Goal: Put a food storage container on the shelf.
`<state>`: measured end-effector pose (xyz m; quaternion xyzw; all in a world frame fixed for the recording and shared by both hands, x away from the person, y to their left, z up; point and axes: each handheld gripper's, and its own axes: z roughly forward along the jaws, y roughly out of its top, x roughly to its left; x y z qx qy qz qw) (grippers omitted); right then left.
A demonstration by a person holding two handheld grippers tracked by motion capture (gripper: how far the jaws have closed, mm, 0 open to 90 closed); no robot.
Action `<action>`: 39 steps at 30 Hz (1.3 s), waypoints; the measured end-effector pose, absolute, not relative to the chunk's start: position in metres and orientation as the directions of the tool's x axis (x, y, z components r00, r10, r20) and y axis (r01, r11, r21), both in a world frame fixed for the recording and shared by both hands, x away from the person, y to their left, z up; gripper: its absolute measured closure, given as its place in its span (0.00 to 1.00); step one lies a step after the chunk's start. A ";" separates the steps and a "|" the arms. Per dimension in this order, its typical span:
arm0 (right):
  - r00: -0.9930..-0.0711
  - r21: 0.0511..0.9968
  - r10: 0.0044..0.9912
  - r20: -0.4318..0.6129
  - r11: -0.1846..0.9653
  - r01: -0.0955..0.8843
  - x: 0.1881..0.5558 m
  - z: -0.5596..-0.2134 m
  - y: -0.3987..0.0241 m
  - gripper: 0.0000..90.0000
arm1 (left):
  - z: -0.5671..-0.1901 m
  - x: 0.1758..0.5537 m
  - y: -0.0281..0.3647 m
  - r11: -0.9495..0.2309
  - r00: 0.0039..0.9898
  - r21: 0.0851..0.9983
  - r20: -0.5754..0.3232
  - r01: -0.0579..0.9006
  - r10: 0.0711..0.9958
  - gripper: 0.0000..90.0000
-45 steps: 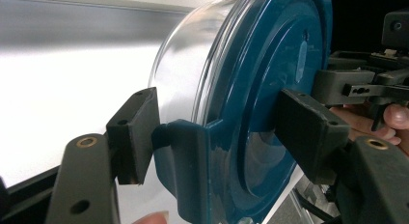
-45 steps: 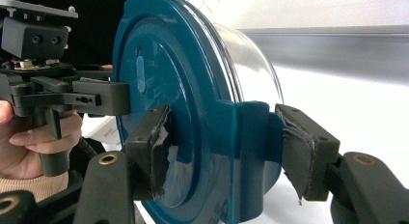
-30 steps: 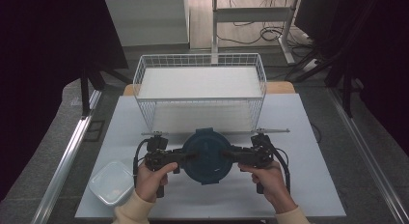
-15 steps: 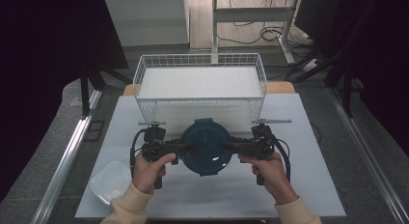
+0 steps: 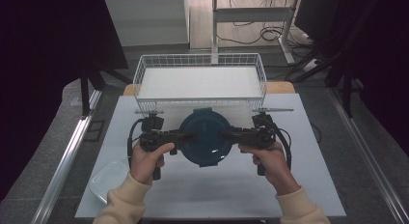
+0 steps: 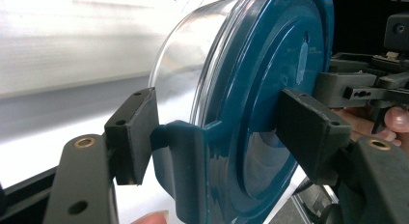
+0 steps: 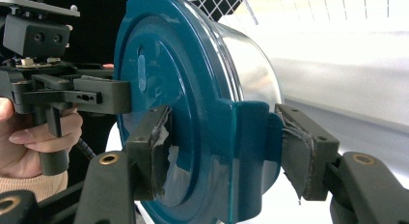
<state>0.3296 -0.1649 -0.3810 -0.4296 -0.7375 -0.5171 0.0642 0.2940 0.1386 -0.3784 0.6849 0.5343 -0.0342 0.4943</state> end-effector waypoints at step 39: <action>-0.634 0.720 0.548 0.546 0.079 0.689 0.357 -0.333 -0.162 0.47 | -0.327 0.325 0.144 0.065 0.434 0.655 -0.568 0.753 0.699 0.36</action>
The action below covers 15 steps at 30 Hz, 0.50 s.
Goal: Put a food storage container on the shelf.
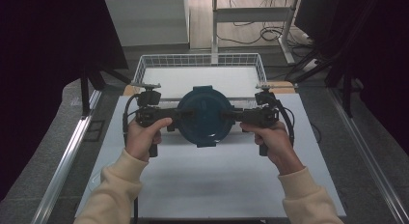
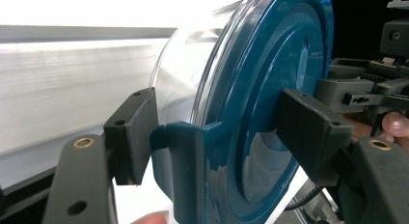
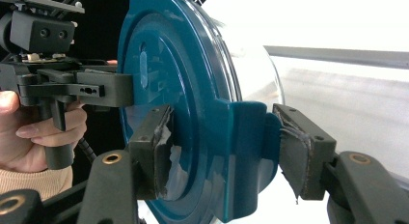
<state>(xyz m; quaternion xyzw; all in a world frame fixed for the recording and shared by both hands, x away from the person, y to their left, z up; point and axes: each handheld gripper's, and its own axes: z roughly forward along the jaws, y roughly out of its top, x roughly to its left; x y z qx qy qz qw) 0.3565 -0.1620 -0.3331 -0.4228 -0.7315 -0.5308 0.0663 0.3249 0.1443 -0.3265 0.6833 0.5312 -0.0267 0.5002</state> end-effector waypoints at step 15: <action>-0.633 0.713 0.535 0.560 0.078 0.697 0.374 -0.320 -0.162 0.47 | -0.309 0.340 0.144 0.073 0.429 0.663 -0.561 0.745 0.708 0.36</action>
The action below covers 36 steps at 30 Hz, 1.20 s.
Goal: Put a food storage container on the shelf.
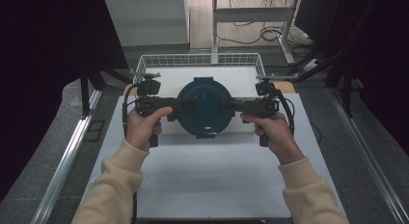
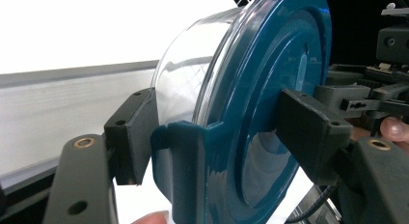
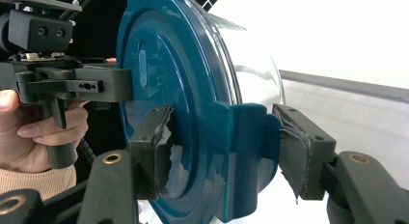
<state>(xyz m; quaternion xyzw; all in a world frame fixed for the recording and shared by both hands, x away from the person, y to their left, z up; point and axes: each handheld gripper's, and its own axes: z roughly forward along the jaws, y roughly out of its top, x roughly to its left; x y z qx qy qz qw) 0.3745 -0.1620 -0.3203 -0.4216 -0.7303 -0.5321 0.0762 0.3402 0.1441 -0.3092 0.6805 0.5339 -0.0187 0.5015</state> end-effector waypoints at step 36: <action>-0.598 0.677 0.560 0.573 0.088 0.730 0.452 -0.281 -0.157 0.48 | -0.281 0.424 0.153 0.125 0.405 0.636 -0.618 0.762 0.674 0.35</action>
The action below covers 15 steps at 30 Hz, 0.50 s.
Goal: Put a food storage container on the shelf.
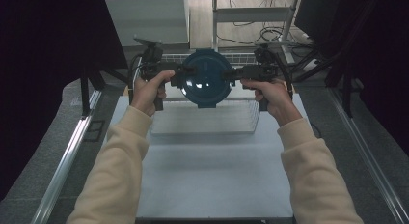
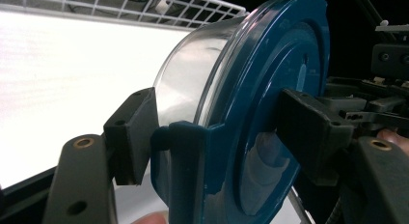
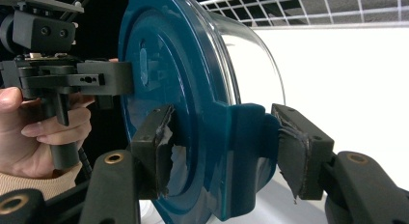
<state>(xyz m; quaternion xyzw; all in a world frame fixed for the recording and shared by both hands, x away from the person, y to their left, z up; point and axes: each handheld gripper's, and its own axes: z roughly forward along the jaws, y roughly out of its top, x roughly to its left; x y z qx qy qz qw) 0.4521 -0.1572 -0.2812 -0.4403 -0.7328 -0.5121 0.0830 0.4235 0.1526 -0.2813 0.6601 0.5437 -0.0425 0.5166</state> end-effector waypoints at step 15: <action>-0.565 0.635 0.567 0.599 0.093 0.767 0.488 -0.284 -0.151 0.47 | -0.289 0.458 0.156 0.145 0.356 0.590 -0.645 0.794 0.676 0.35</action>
